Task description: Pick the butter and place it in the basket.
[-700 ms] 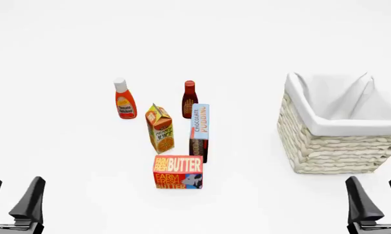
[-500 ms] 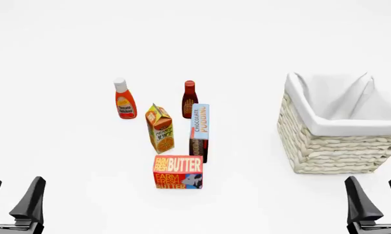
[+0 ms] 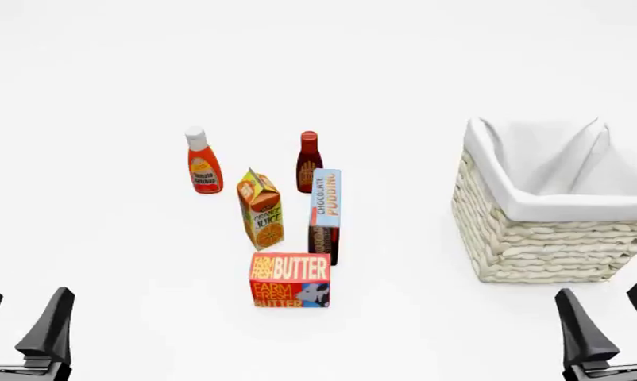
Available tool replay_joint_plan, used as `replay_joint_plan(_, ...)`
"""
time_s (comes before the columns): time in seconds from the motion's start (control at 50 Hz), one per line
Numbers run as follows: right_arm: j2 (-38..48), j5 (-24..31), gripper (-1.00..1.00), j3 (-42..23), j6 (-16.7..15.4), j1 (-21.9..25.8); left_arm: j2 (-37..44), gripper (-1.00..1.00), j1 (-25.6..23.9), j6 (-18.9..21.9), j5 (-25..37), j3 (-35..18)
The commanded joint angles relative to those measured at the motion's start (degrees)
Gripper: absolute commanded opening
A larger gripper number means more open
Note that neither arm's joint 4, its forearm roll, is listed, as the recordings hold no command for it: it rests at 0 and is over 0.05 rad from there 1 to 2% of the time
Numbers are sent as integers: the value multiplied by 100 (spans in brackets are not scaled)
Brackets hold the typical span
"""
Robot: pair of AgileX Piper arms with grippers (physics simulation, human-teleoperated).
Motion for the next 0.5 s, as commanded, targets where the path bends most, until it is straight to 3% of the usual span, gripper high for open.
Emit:
replay_joint_plan(0.02,-55,492,100,-438,-105,147,0,100,0,0,0,0)
replay_joint_plan(0.18,313,786,100,-1048,1,448,0,100,0,0,0,0)
replay_joint_plan(0.36,1126,1321,100,-2279,-501,765,0,100,0,0,0,0)
replay_joint_plan(0.46,1466,1424,100,-2604,-763,953,0,100,0,0,0,0)
replay_joint_plan(0.5,1750,1484,100,-2794,-608,1284,0,100,0,0,0,0)
